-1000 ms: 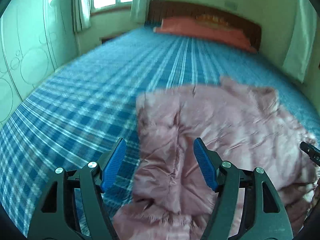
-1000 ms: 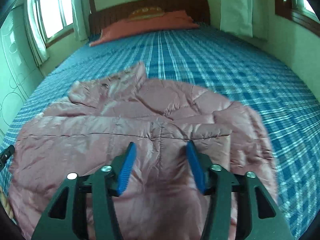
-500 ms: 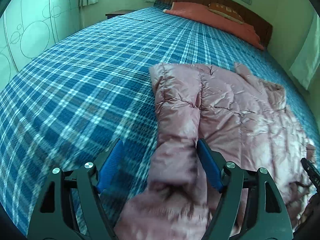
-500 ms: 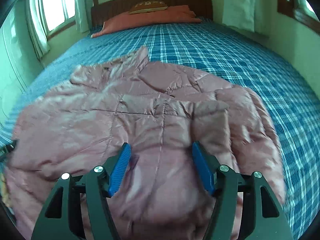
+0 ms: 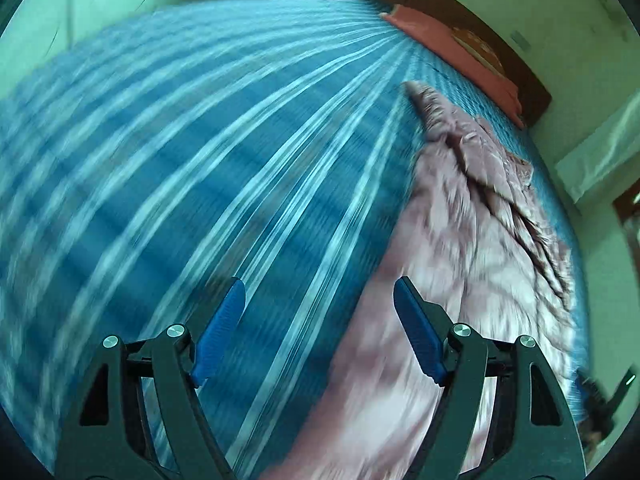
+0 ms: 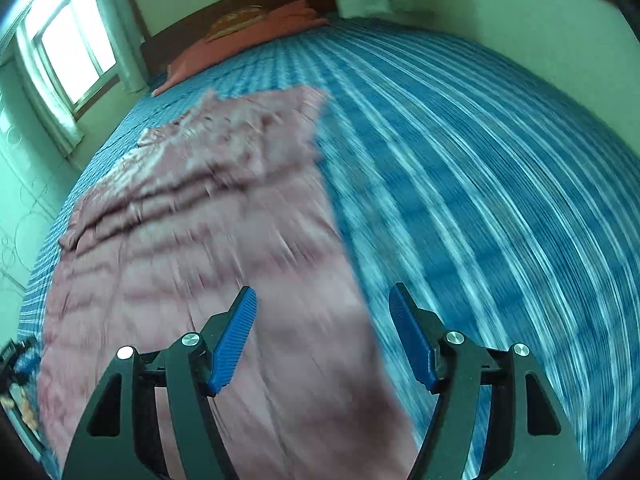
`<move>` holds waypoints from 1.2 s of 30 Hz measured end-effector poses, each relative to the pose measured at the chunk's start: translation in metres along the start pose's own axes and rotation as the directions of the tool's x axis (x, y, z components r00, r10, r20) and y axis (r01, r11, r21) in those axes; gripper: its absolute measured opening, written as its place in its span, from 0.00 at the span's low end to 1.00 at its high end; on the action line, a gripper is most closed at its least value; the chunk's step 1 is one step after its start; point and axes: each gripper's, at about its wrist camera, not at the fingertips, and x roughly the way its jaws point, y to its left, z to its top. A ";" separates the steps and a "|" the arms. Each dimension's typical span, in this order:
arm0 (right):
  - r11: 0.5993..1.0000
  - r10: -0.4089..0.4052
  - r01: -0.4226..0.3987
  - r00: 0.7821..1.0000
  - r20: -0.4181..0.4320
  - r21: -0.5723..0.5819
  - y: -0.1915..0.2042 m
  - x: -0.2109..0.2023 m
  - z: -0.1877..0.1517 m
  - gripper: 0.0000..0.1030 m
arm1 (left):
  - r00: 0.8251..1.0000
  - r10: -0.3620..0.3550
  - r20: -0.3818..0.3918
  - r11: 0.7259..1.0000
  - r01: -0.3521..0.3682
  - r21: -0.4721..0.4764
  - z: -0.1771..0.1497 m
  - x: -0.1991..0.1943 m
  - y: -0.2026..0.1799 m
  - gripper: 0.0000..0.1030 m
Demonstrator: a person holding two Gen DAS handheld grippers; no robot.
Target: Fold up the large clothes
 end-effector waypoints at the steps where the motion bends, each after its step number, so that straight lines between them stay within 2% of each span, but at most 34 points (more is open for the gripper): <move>1: 1.000 0.003 -0.003 1.000 -0.003 0.026 -0.012 -0.010 -0.014 0.66 | 1.000 -0.024 0.009 0.999 0.024 -0.026 -0.008 -0.007 0.008 0.74; 3: 0.997 0.016 -0.015 1.000 -0.004 0.073 -0.031 -0.023 -0.034 0.66 | 0.999 -0.035 0.018 0.997 0.036 -0.068 -0.030 -0.027 0.021 0.74; 8: 0.970 0.115 -0.112 0.993 -0.001 0.216 -0.064 -0.044 -0.075 0.66 | 0.987 -0.158 0.008 0.966 0.157 -0.205 -0.075 -0.053 0.041 0.74; 13: 0.915 0.246 -0.239 0.969 0.019 0.324 -0.079 -0.052 -0.102 0.66 | 0.970 -0.241 0.012 0.931 0.235 -0.279 -0.118 -0.071 0.043 0.74; 16: 0.891 0.305 -0.294 0.952 0.022 0.347 -0.076 -0.051 -0.114 0.66 | 0.953 -0.304 0.016 0.900 0.292 -0.324 -0.136 -0.073 0.045 0.74; 19: 0.886 0.321 -0.317 0.946 0.044 0.338 -0.070 -0.057 -0.122 0.68 | 0.946 -0.322 0.036 0.889 0.316 -0.330 -0.143 -0.077 0.043 0.74; 21: 0.870 0.358 -0.354 0.932 0.054 0.343 -0.066 -0.057 -0.125 0.68 | 0.933 -0.358 0.040 0.867 0.347 -0.358 -0.147 -0.079 0.043 0.74; 24: 0.824 0.445 -0.429 0.894 0.046 0.369 -0.054 -0.048 -0.129 0.68 | 0.923 -0.383 0.043 0.850 0.371 -0.374 -0.150 -0.078 0.041 0.74; 28: 0.837 0.423 -0.421 0.903 0.074 0.349 -0.042 -0.043 -0.126 0.68 | 0.928 -0.370 0.051 0.858 0.362 -0.364 -0.150 -0.070 0.034 0.74; 32: 0.818 0.452 -0.451 0.888 0.086 0.356 -0.038 -0.037 -0.120 0.68 | 0.924 -0.377 0.071 0.852 0.376 -0.365 -0.146 -0.064 0.028 0.74; 36: 0.822 0.449 -0.448 0.889 0.084 0.352 -0.031 -0.030 -0.114 0.68 | 0.923 -0.377 0.078 0.843 0.377 -0.384 -0.139 -0.057 0.024 0.74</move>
